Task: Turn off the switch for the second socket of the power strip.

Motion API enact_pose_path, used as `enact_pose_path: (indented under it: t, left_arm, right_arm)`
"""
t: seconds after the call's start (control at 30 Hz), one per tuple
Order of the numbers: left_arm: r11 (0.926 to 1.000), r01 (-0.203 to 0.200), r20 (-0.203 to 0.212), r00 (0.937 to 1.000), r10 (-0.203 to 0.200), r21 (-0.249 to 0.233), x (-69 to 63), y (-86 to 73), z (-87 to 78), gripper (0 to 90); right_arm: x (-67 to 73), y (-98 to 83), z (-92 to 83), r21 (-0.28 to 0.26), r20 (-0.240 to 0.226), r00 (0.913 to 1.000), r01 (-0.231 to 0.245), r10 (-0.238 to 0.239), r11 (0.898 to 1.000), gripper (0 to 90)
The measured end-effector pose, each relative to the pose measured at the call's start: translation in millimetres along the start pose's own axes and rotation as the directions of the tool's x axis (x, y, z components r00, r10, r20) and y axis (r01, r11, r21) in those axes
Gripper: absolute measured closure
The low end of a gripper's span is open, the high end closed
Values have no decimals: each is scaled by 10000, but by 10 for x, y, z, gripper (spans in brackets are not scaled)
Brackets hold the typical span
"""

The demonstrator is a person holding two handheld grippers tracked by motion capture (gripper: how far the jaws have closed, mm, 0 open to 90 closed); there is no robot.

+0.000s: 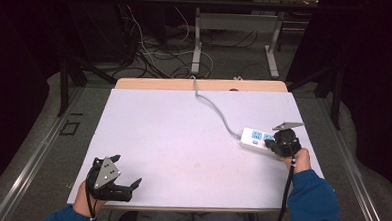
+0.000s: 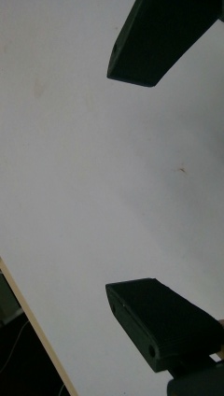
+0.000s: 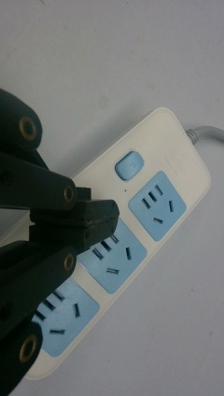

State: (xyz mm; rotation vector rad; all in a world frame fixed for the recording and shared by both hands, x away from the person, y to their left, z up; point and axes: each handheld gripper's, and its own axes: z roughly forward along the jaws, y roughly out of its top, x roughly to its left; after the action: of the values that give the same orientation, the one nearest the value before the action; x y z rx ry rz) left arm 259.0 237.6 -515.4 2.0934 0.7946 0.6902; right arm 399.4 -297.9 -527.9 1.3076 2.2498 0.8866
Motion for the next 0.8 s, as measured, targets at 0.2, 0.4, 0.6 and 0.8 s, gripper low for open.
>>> enact_pose_path:
  t: [0.2, 0.4, 0.6, 0.8]
  left_arm:
    - [10000, -51, 5, 10000, 51, 3, 1, 2, -7, 11]
    - [9999, -152, -52, 9999, 152, 20, 8, 3, -5, 11]
    - [9999, -113, -24, 9999, 113, 15, 5, 4, -2, 12]
    - [9999, -162, -42, 9999, 162, 18, 8, 4, -4, 12]
  right_arm:
    - [2, -3, -4, -16, -6, 10000, 42, -42, 10000, 900]
    - [-6, -4, 1, -123, 62, 9996, 286, -285, 9995, 900]
    - [21, 0, -6, -10, 172, 9997, 167, -166, 9999, 900]
    - [19, 7, -1, -40, 190, 9990, 399, -398, 9992, 900]
